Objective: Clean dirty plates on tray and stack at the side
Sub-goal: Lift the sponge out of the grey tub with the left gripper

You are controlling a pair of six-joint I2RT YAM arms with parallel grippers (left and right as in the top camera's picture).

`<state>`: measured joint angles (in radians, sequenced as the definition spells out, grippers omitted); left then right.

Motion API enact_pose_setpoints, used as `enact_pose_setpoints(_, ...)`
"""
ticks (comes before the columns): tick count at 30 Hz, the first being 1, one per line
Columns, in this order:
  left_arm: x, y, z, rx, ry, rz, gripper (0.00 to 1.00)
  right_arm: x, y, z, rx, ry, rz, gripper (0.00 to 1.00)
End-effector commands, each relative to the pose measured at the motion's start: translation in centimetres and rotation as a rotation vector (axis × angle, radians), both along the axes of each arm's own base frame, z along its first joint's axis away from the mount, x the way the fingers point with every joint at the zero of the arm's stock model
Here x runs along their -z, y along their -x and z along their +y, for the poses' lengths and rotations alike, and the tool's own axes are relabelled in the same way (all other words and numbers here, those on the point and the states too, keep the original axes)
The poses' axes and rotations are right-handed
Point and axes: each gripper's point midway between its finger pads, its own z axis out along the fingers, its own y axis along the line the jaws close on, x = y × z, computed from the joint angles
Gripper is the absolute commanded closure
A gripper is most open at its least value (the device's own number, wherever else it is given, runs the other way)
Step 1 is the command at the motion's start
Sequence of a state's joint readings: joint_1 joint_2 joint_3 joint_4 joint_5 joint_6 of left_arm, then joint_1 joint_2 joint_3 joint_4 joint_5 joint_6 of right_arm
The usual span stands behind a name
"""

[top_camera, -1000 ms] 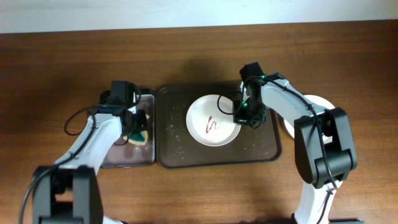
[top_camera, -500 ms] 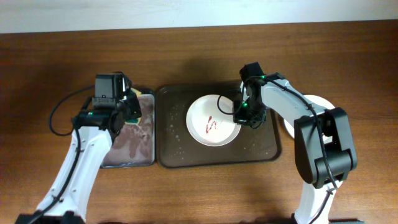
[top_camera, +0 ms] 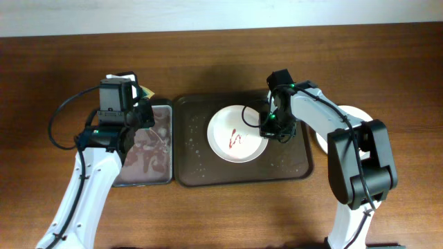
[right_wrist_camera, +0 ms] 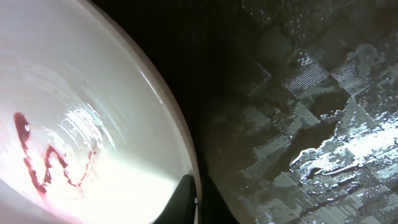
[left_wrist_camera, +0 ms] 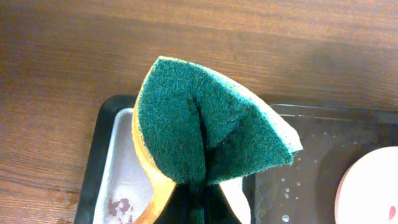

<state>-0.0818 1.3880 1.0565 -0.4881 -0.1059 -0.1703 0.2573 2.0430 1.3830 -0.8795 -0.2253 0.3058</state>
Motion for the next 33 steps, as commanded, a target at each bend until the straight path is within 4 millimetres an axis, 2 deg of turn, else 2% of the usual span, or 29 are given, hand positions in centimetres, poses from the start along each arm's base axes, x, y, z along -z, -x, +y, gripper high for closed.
enact_pose_setpoints(1,-3.18,-0.21,0.35,0.010,-0.020,-0.090,1.00,1.32,1.25,-0.80,-0.026,0.066,0.036,0.96)
enact_pose_setpoints(5,-3.78,-0.22,0.35,0.009,-0.019,-0.110,1.00,1.32,1.25,-0.80,-0.026,0.066,0.036,0.96)
enact_pose_setpoints(33,-3.39,-0.29,0.35,0.009,-0.019,-0.099,1.00,1.32,1.07,-0.75,-0.026,0.064,0.029,0.96)
